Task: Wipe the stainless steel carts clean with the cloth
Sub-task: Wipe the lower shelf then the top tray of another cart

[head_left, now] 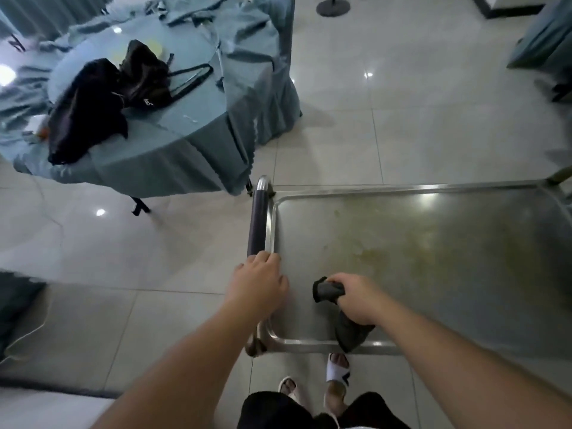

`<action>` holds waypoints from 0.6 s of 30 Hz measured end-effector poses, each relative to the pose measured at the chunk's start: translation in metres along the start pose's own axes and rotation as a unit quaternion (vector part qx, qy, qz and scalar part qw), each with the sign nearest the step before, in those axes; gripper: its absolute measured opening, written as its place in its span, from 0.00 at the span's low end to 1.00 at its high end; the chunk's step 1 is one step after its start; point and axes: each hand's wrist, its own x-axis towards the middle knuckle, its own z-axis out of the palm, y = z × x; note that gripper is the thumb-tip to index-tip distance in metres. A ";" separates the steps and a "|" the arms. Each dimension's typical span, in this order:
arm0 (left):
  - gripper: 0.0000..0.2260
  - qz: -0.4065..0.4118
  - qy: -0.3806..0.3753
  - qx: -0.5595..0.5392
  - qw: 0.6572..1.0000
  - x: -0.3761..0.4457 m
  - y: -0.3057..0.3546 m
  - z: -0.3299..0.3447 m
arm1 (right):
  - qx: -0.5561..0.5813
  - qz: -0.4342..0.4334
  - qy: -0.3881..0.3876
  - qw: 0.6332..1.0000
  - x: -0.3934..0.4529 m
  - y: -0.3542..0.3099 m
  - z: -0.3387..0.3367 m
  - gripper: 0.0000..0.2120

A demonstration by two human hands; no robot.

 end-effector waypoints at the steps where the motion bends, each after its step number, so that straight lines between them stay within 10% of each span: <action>1: 0.20 0.005 0.001 -0.004 1.000 0.009 -0.002 0.001 | 0.005 0.007 -0.008 1.000 0.008 -0.001 0.001 0.24; 11: 0.22 0.063 0.094 -0.063 0.992 0.122 -0.037 0.013 | 0.119 0.044 0.114 0.985 0.088 -0.038 0.005 0.23; 18: 0.28 0.021 0.076 -0.115 0.990 0.155 -0.044 0.034 | -0.014 -0.021 0.235 0.972 0.147 -0.048 0.027 0.34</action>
